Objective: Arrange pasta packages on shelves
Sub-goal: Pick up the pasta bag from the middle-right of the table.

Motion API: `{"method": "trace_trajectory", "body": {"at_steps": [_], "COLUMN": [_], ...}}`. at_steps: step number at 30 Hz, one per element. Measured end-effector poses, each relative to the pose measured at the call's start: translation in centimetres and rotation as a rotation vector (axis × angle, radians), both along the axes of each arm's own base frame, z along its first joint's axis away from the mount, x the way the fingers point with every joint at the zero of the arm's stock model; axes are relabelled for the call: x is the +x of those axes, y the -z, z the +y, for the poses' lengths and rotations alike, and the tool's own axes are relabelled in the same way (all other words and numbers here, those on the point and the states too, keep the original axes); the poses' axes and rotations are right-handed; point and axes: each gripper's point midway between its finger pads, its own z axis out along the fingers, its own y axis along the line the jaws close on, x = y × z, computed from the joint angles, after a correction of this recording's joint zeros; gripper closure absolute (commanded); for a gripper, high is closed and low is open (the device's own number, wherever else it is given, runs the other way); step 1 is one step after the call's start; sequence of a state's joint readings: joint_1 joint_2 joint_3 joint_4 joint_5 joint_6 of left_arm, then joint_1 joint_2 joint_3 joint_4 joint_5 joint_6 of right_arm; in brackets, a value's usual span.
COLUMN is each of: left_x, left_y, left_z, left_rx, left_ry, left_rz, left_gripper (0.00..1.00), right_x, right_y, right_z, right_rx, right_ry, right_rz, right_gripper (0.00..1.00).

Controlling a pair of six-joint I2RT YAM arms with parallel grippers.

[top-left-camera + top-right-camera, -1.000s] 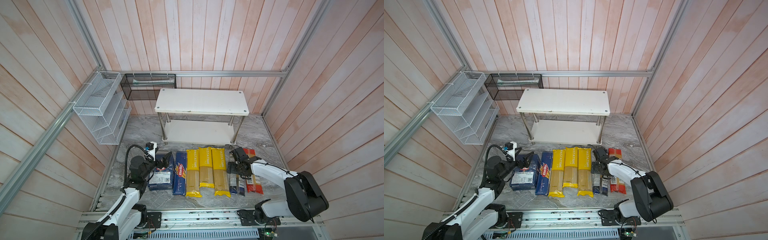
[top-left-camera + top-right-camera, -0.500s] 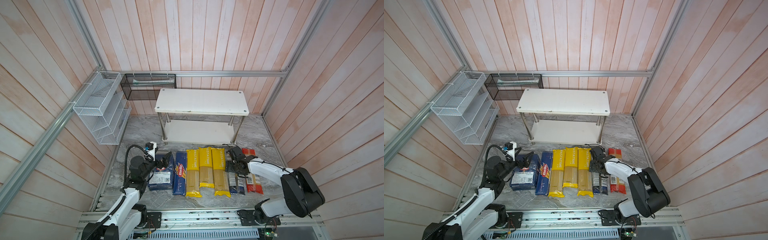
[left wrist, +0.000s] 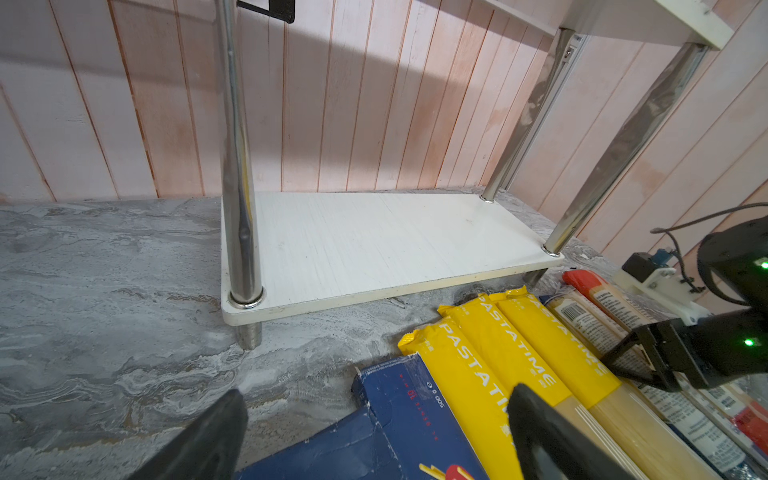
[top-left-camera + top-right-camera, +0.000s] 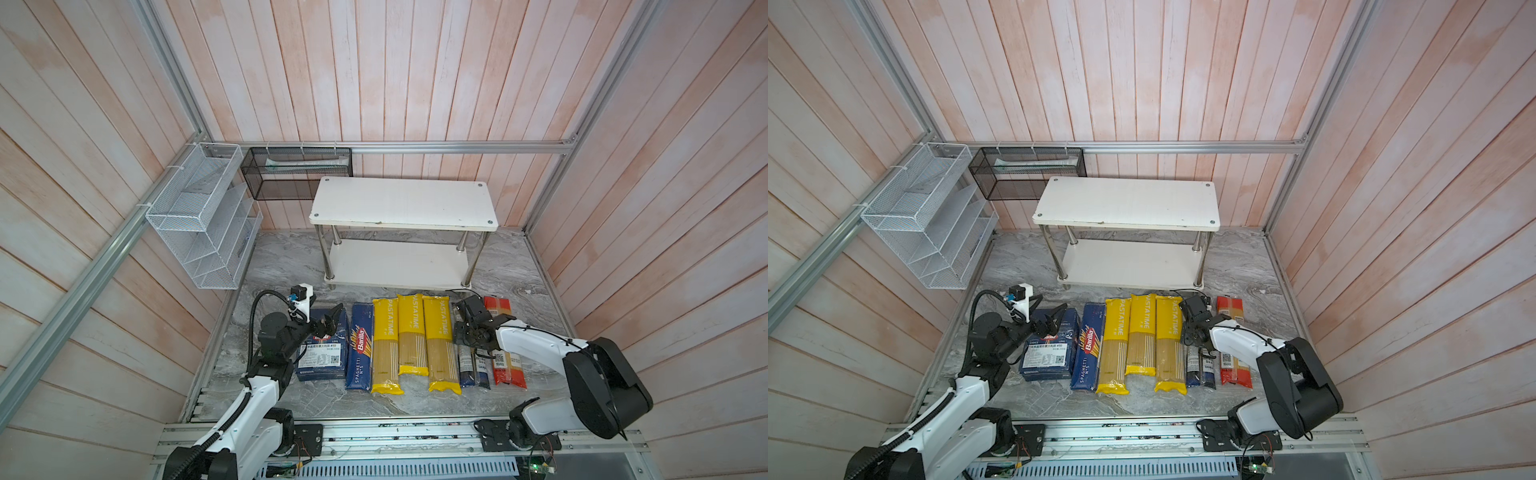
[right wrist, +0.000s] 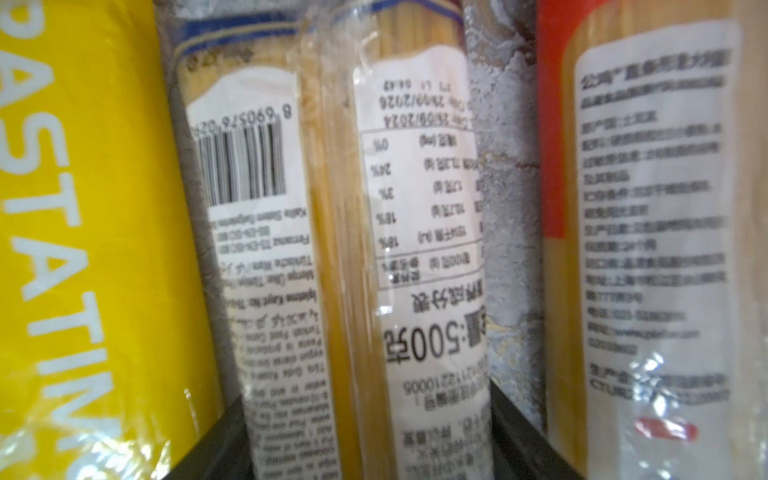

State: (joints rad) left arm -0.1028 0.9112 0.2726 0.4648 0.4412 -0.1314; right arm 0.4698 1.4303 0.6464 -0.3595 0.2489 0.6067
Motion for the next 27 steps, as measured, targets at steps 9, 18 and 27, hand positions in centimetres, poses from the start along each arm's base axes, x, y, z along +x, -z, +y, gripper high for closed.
{"method": "trace_trajectory", "body": {"at_steps": [9, 18, 27], "left_x": [0.0, 0.0, 0.0], "left_y": [-0.1, -0.1, -0.1], "left_z": [0.1, 0.1, 0.1], "left_rx": [-0.004, -0.007, -0.007], "left_ry": [-0.005, -0.006, -0.006], "left_rz": [-0.004, -0.003, -0.003], "left_gripper": [0.0, 0.0, 0.0], "right_x": [0.0, 0.0, -1.0], "right_y": [-0.1, -0.3, -0.7], "right_z": [-0.2, -0.5, -1.4], "right_rx": [-0.003, -0.012, -0.032], "right_ry": [0.01, 0.015, 0.023], "right_rz": [-0.024, -0.038, -0.031], "right_gripper": [0.5, 0.61, 0.68]}}
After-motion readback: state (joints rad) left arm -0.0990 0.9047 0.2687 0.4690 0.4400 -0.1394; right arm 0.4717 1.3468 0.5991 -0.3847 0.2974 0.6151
